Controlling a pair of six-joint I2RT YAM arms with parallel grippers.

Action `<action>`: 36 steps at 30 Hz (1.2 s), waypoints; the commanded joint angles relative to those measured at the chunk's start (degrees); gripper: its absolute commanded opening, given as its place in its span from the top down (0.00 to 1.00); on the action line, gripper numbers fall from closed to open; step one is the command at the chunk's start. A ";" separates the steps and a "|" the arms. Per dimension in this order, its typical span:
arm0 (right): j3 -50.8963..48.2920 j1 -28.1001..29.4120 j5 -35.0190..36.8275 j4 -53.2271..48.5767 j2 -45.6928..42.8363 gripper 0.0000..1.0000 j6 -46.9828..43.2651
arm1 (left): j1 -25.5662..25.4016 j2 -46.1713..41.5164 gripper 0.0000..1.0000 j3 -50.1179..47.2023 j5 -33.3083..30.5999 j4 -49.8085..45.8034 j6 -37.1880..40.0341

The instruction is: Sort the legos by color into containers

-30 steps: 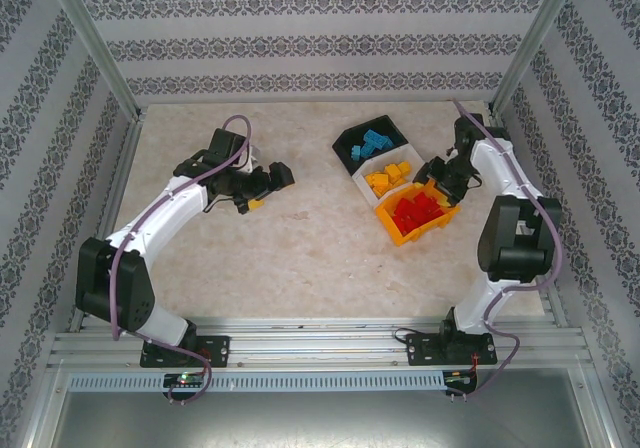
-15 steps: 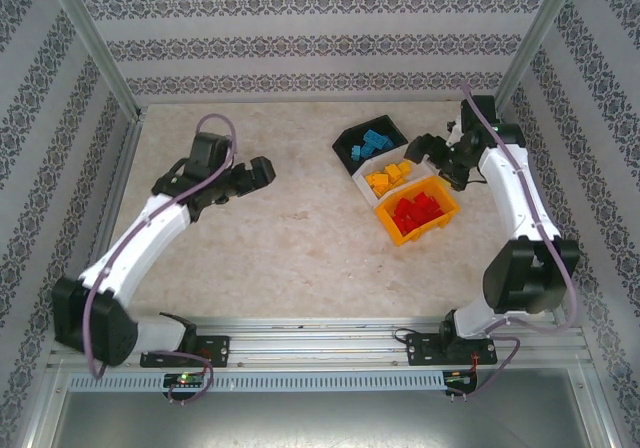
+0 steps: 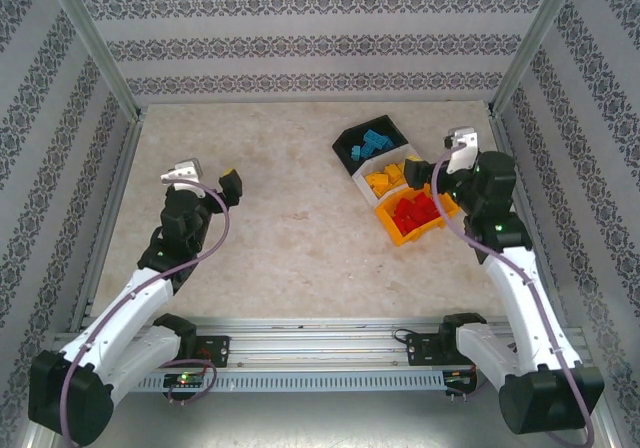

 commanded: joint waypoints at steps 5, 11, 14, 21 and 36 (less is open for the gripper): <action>-11.88 -1.02 6.66 14.92 -1.72 0.02 -4.93 | 0.44 -6.15 0.00 -3.39 -10.39 5.06 9.73; -21.01 -3.21 6.54 21.08 1.18 0.02 -2.65 | 1.72 -8.35 0.00 -7.07 -13.48 2.22 9.61; -23.68 -4.14 6.03 25.68 4.50 0.02 -1.46 | 2.40 -8.58 0.00 -8.06 -13.58 1.62 10.06; -23.77 -5.03 3.49 34.93 15.86 0.02 -1.11 | 5.31 -6.90 0.00 -9.34 -12.24 0.81 10.61; -21.03 -5.38 1.60 44.99 30.58 0.02 0.81 | 12.84 8.83 0.00 -11.61 -7.96 14.84 12.94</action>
